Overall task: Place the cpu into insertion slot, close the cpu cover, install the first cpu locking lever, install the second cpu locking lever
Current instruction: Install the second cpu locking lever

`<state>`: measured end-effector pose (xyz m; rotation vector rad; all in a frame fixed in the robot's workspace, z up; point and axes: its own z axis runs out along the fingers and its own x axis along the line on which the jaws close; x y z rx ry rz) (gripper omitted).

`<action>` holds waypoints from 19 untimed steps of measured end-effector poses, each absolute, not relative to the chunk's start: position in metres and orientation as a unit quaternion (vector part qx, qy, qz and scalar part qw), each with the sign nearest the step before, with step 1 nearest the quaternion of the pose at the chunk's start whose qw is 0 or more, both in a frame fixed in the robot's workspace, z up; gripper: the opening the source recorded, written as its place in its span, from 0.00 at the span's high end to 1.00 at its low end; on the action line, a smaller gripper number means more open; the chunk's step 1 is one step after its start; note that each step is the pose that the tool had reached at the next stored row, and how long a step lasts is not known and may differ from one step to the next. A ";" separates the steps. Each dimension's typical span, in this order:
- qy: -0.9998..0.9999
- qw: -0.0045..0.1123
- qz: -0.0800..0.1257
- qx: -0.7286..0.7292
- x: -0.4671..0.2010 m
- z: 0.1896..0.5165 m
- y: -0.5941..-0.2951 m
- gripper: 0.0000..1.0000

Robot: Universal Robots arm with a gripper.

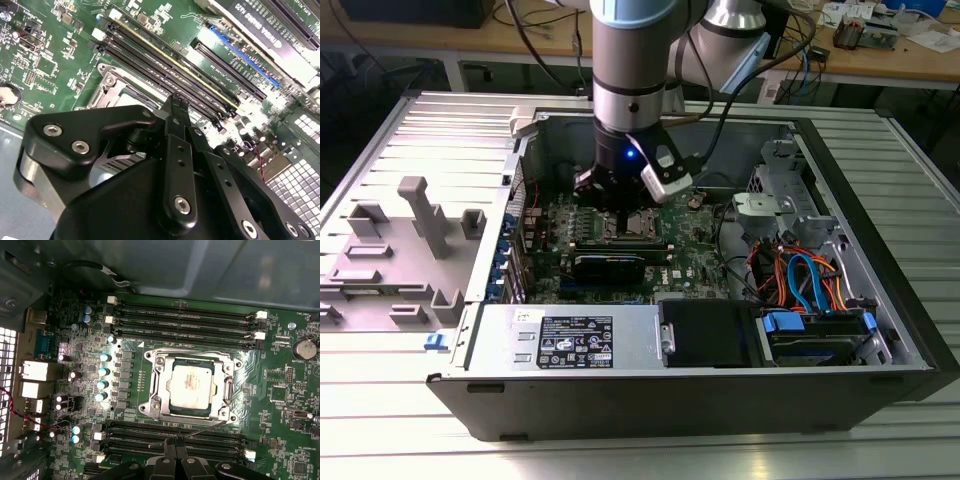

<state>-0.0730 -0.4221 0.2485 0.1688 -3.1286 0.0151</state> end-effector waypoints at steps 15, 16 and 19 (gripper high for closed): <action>-0.998 0.004 0.004 0.057 -0.088 0.247 -0.425 0.89; -0.998 0.004 0.004 0.058 -0.088 0.246 -0.425 0.89; -0.998 0.004 0.003 0.060 -0.086 0.246 -0.425 0.89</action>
